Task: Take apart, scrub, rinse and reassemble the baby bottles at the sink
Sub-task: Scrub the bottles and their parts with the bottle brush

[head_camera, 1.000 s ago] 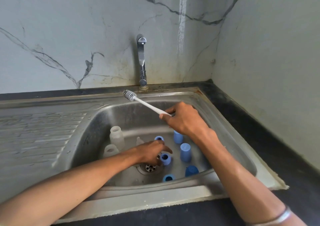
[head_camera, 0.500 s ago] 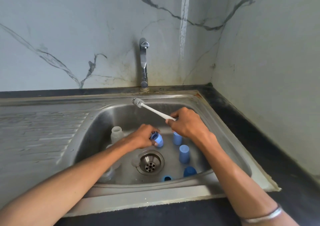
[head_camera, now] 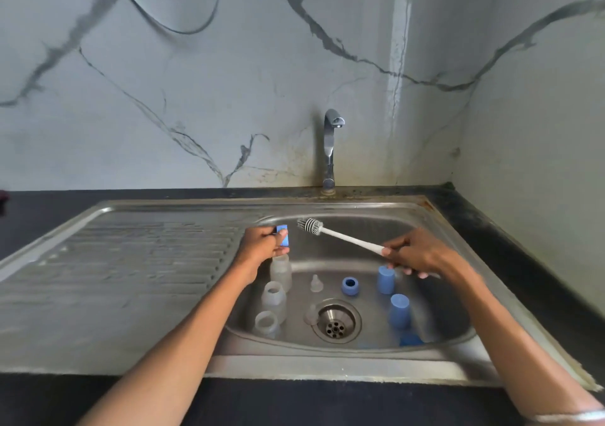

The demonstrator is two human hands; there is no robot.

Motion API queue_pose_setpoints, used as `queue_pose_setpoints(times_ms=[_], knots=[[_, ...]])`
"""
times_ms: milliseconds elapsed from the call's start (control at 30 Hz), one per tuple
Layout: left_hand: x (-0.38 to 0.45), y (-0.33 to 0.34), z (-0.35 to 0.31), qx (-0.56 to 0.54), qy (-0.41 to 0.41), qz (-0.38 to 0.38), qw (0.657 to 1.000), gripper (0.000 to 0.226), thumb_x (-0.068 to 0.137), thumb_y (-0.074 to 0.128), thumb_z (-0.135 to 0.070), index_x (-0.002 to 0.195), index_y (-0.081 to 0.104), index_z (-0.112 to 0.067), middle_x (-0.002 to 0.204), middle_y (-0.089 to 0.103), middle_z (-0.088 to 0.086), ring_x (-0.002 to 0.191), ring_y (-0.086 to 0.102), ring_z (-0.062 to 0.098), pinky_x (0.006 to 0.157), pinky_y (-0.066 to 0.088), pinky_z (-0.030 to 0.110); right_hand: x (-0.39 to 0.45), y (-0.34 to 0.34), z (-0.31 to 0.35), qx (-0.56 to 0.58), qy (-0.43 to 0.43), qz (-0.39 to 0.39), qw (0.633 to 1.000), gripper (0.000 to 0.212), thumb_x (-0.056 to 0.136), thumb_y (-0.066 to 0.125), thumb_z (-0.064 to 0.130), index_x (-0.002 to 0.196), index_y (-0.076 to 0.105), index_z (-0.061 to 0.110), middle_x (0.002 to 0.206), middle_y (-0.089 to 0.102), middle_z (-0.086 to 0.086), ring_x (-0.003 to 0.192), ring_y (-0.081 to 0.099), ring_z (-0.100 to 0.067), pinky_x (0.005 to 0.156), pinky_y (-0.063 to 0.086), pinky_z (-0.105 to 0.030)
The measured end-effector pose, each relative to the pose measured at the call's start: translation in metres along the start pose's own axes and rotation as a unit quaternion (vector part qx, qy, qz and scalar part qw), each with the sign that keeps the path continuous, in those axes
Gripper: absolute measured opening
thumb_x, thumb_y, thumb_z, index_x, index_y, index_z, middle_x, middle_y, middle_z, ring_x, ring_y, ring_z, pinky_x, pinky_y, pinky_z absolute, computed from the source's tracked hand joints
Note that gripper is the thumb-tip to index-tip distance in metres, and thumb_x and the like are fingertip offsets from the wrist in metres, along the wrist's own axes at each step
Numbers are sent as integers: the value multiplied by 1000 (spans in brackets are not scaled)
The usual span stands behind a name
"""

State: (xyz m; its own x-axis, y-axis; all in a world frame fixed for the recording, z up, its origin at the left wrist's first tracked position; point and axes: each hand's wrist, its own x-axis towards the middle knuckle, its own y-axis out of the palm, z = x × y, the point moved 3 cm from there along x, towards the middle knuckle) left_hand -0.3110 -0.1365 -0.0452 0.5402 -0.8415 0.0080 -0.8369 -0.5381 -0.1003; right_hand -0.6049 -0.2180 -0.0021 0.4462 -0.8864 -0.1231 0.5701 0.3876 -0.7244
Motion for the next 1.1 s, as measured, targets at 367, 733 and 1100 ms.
queue_pose_setpoints(times_ms=[367,733,1100], knots=[[-4,0,-13,-159,-66,42,984,10,99,56,-5,100,65,-1,92,69,14,82,68,27,67,62,27,-19,-3,23,-143,-58,-115,981,27,90,70,38,117,69,45,86,65,13,76,59,-6,66,43,-25],[2,-3,-10,-172,-47,25,984,15,101,53,-6,95,67,-2,88,70,16,79,68,27,71,60,28,-27,-3,30,-161,-56,-146,975,35,88,74,27,119,69,43,105,74,3,84,63,-16,74,44,-26],[7,2,-12,-185,4,70,980,26,99,54,-1,122,63,6,97,69,14,86,66,23,72,61,26,-25,9,27,-148,8,-95,984,35,94,65,29,127,64,43,119,69,2,106,61,-22,89,46,-33]])
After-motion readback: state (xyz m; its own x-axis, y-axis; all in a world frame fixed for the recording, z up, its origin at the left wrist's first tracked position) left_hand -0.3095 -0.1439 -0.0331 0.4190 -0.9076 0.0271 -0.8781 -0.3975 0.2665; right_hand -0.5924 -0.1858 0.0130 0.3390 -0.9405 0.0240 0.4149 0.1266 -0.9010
